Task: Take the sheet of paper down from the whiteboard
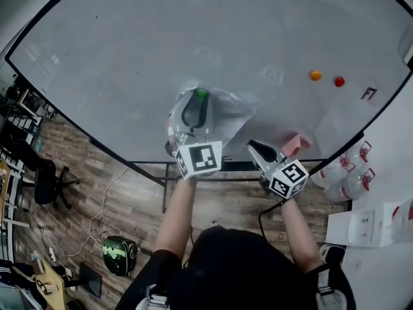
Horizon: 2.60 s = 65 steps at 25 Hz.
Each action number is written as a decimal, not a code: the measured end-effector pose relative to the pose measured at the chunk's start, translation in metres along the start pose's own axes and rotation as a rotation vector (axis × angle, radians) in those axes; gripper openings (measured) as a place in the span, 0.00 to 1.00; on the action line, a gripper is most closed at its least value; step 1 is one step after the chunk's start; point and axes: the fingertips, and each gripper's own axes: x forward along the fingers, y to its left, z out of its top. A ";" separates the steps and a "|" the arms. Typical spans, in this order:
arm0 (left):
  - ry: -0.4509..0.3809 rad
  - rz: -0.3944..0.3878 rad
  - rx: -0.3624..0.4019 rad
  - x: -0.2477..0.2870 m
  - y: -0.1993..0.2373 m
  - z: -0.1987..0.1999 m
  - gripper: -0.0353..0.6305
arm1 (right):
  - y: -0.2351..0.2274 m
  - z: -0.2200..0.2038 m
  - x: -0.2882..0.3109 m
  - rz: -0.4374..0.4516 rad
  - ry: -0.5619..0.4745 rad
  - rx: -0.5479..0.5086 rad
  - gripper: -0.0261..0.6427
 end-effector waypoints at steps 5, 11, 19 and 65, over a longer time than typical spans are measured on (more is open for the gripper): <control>-0.001 -0.011 -0.021 -0.001 0.000 0.000 0.25 | -0.005 0.006 0.008 -0.005 -0.027 0.044 0.18; -0.009 -0.024 -0.059 0.000 0.002 0.000 0.25 | -0.012 0.021 0.031 0.015 -0.046 0.112 0.22; -0.004 -0.038 -0.061 0.000 0.000 0.001 0.25 | -0.014 0.038 0.053 0.058 -0.075 0.168 0.21; -0.065 -0.018 -0.099 -0.081 0.031 0.002 0.25 | -0.027 0.027 0.050 -0.047 -0.040 0.219 0.04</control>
